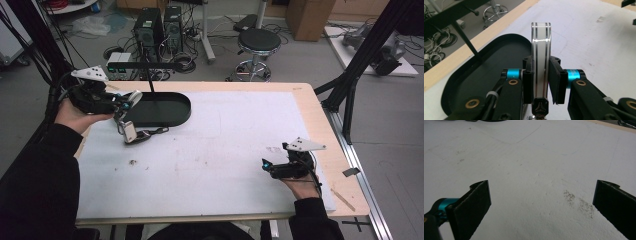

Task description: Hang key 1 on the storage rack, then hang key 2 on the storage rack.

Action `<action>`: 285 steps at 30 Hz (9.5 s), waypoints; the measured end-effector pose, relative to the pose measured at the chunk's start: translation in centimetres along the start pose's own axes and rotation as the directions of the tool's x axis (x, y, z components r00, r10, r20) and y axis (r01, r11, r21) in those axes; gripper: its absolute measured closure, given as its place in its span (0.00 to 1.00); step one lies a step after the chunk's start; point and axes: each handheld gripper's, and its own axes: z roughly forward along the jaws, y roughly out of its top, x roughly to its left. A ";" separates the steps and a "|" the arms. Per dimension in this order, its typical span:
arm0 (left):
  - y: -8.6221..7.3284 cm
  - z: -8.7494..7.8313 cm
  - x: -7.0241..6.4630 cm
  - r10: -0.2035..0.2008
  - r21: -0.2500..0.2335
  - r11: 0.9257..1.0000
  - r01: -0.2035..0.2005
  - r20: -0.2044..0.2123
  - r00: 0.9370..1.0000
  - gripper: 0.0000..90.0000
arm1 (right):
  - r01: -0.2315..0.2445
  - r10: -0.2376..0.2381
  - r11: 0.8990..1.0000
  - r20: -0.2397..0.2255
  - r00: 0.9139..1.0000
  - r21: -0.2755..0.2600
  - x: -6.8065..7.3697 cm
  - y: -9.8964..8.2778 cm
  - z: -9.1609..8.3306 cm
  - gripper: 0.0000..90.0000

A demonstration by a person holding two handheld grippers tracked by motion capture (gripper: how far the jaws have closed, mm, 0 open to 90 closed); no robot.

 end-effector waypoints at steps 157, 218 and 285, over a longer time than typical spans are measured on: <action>-2.6 3.1 6.1 -0.180 -0.164 0.972 0.166 -0.078 0.981 0.02 | 0.016 -0.019 0.998 0.048 0.999 0.053 0.8 -1.1 0.1 0.01; -7.3 8.6 2.4 -0.080 0.115 0.991 0.074 0.047 0.996 0.03 | 0.041 -0.043 0.996 0.035 0.998 0.075 1.0 -0.7 1.1 0.01; -9.3 17.0 0.9 0.115 0.338 0.937 -0.093 -0.045 0.992 0.76 | 0.054 -0.056 0.994 0.016 0.998 0.093 1.0 -1.1 0.9 0.01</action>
